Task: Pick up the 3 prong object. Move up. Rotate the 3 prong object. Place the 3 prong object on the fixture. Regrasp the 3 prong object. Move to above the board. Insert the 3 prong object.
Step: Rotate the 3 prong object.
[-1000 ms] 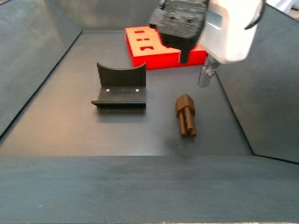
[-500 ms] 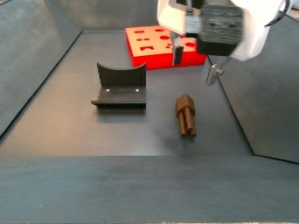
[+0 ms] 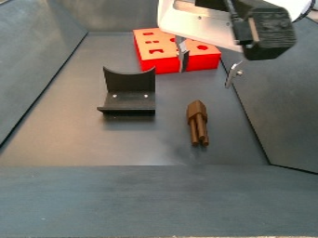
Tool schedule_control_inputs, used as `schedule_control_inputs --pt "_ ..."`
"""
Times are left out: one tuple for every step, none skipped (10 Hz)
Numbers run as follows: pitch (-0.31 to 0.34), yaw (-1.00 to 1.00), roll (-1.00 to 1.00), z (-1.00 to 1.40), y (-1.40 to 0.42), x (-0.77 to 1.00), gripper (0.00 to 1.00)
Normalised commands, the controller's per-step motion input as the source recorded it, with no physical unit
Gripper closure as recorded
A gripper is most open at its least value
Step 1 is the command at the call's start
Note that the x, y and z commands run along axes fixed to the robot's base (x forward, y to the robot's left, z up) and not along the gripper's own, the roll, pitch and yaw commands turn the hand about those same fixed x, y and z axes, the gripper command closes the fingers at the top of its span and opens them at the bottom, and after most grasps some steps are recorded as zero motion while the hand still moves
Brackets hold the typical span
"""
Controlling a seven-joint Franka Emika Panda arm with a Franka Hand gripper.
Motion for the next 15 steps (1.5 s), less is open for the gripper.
schedule_control_inputs --pt "-0.027 1.0 0.01 -0.03 0.0 0.04 0.0" --pt "-0.031 1.0 0.01 -0.03 0.0 0.04 0.0" --pt "-0.037 1.0 0.01 -0.03 0.0 0.04 0.0" --pt "-0.043 1.0 0.01 -0.03 0.0 0.04 0.0" --pt "-0.056 1.0 0.01 -0.03 0.0 0.04 0.0" --pt "-0.061 0.93 0.02 -0.03 0.0 0.04 0.0" --pt "-0.06 0.59 0.01 -0.03 0.0 0.03 0.0" --pt "-0.059 0.39 0.01 -0.03 0.0 0.03 0.0" --pt "-0.059 0.25 0.01 -0.03 0.0 0.03 0.0" --pt "0.0 0.0 0.0 -1.0 0.0 0.0 0.0" --pt "-0.009 -0.06 0.0 -1.0 0.0 0.01 0.0" --pt "-0.022 -0.06 0.0 -1.0 0.0 0.01 0.0" --pt "-0.028 -0.05 0.01 -1.0 0.01 0.02 0.0" --pt "-0.03 -0.04 0.01 -1.0 0.01 0.03 0.0" --pt "-0.03 -0.03 0.01 -1.0 0.01 0.03 0.0"
